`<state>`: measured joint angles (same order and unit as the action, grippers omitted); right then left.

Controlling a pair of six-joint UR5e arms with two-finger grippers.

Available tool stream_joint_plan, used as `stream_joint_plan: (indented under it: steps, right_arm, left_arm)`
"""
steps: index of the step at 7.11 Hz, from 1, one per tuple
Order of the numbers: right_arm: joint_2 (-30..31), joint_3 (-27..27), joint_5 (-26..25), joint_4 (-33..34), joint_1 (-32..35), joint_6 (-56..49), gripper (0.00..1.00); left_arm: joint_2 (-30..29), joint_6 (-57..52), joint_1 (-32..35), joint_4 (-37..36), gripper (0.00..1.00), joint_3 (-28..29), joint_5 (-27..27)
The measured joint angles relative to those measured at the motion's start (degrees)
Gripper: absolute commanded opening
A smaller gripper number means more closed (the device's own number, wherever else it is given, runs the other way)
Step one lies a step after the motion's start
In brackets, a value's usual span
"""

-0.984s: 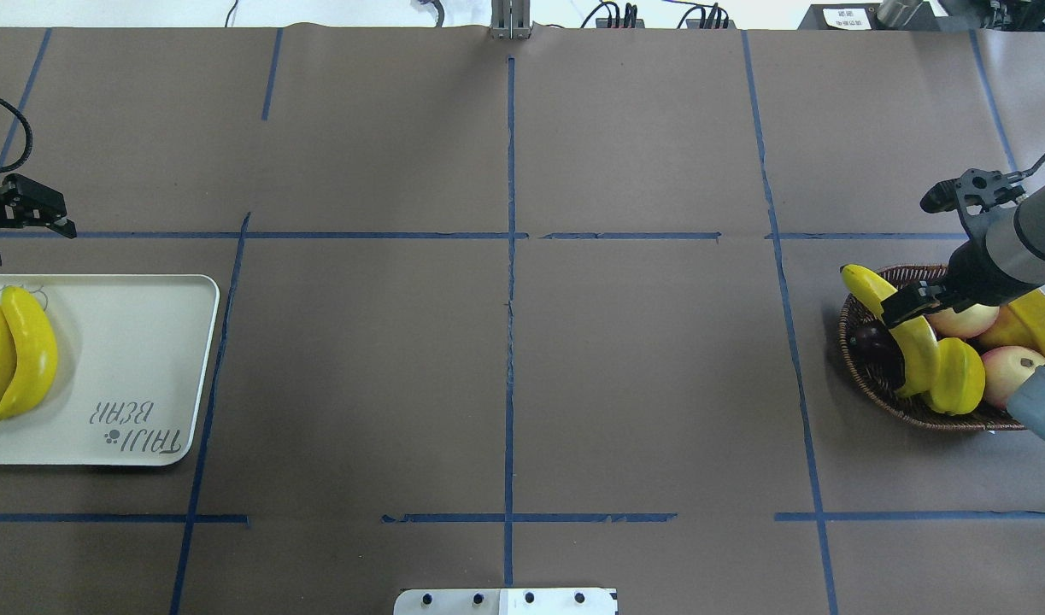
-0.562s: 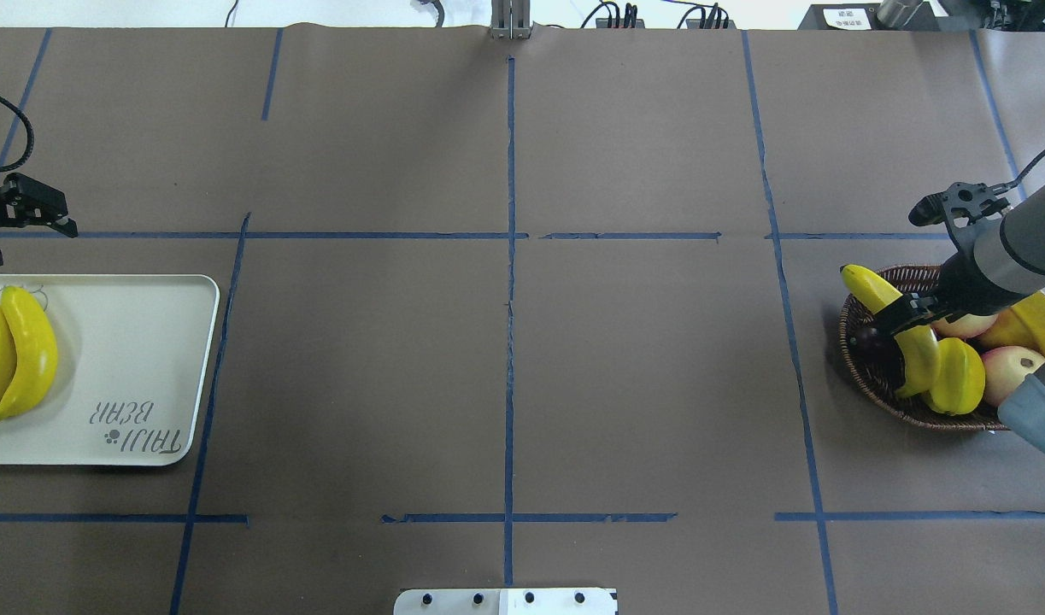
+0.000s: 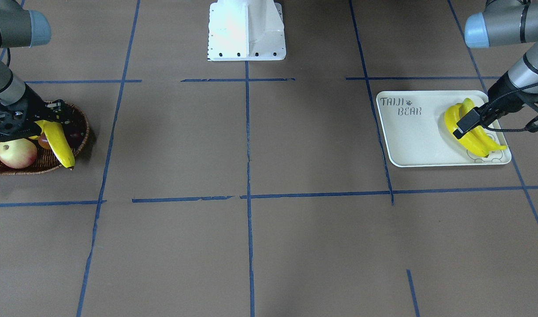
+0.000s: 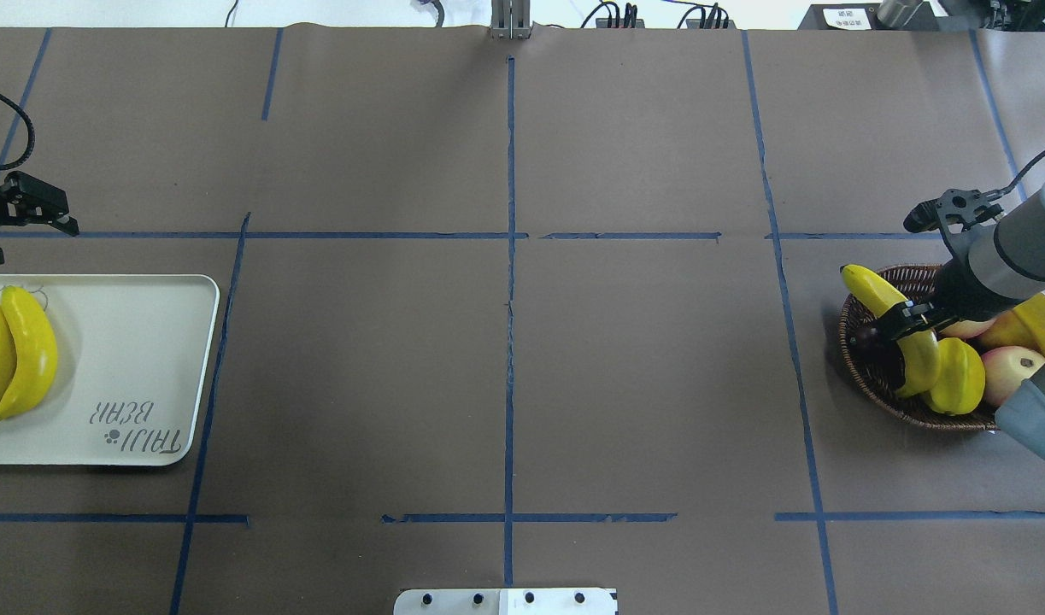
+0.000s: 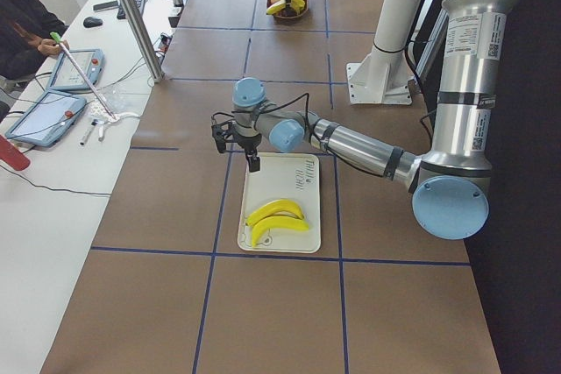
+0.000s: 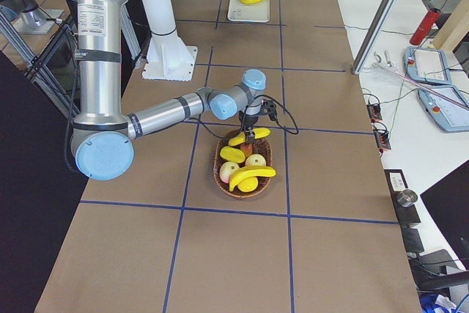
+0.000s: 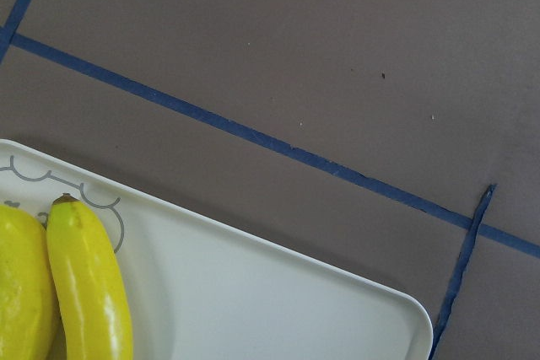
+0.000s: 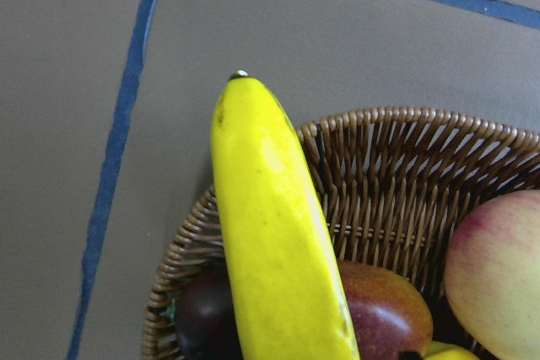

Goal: Transfer all bananas from basket to plate

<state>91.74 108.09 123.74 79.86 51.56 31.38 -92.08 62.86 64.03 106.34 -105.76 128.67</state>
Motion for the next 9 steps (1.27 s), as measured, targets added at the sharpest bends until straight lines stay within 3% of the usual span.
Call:
stream_joint_plan:
  steps: [1, 3, 9]
  right_arm:
    - [0.1, 0.0, 1.6, 0.0, 0.0, 0.0, 0.05]
    - [0.7, 0.6, 5.9, -0.2, 0.2, -0.2, 0.0]
    - [-2.2, 9.3, 6.9, 0.5, 4.7, 1.9, 0.0]
  left_arm:
    - [0.0, 0.1, 0.0, 0.0, 1.0, -0.2, 0.0]
    - [0.0, 0.1, 0.1, -0.1, 1.0, -0.7, 0.2]
    - [-0.4, 0.2, 0.0, -0.2, 1.0, -2.2, 0.4]
